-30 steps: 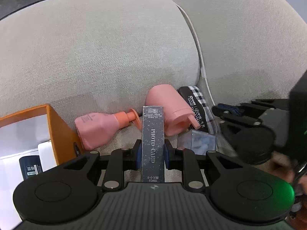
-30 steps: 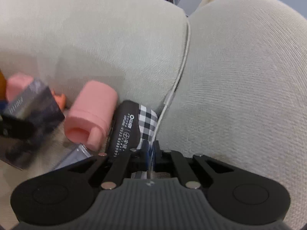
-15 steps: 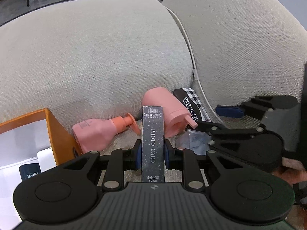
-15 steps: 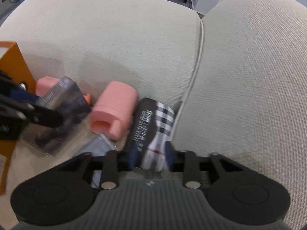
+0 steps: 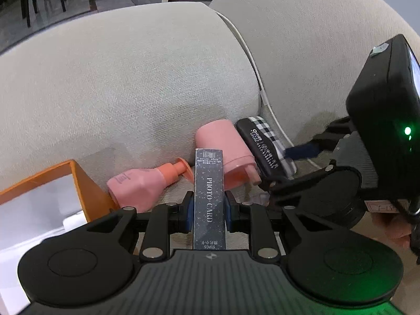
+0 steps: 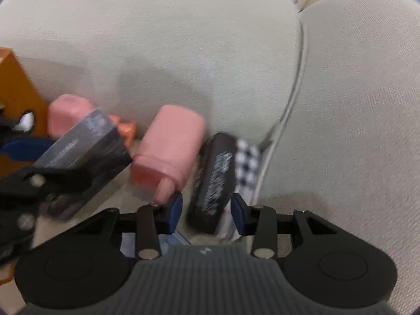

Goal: Organize rigid objects
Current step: 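Hold the photo card box in the left gripper while the right gripper grasps the plaid case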

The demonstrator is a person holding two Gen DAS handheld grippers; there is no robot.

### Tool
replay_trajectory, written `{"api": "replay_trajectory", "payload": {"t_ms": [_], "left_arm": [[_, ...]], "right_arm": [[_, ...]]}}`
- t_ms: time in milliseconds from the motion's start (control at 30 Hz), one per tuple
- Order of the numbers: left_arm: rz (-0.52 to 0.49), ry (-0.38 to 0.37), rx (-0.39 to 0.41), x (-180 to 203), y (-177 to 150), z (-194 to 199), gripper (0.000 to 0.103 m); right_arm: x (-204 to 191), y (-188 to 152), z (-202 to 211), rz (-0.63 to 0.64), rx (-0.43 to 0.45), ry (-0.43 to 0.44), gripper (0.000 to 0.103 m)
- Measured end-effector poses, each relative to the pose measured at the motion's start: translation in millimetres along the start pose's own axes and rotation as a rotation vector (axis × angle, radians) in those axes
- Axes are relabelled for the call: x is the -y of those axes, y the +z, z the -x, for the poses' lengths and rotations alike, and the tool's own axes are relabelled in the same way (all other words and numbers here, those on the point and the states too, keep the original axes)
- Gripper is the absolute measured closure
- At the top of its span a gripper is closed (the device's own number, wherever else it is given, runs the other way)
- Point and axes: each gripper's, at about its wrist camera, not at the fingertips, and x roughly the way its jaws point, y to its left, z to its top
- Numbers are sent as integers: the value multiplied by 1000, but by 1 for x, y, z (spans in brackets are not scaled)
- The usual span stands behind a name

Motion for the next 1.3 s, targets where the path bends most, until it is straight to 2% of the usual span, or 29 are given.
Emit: {"api": "replay_trajectory", "payload": {"t_ms": [33,67,100,133,233,333,433,467,567,633,733,900,1000,1167,1300], "left_arm": [[-4,0,-2,1,0,-1,78],[0,-3,-4,0,0,-1,78],[5,-7,-6,-1,1,-2,78],[10,-13,-8,-1,1,-3,78],[4,-2,-15,0,1,-4,78],[3,1,-20,0,2,-5,78],[9,-5,-25,0,2,-5,78],[11,-5,-26,1,2,-5,78],[14,-7,-28,1,3,-6,78],[27,-7,-30,0,4,-7,78],[38,-13,-28,-2,3,-7,78],[16,8,-30,0,3,-10,78],[20,-1,-23,0,3,-9,78],[13,-4,-20,0,2,-9,78],[4,-7,-15,1,2,-6,78]], "right_arm": [[-2,-1,-3,8,8,-21,45],[-5,-2,-4,24,33,-75,39],[-8,-3,-9,47,32,-115,29],[-9,-4,-13,52,27,-117,29],[-4,0,-16,-20,41,-40,31],[-9,6,-21,-27,55,-56,31],[-4,12,-27,-83,33,-5,33],[-7,11,-25,-67,41,-9,34],[-6,6,-12,-90,67,18,60],[-2,4,-3,-132,66,80,91],[-6,-2,7,-131,87,65,93],[-2,-13,7,-134,104,99,91],[15,-21,7,-123,111,73,65],[18,-30,4,-90,105,96,62],[14,-20,0,-81,92,60,54]]}}
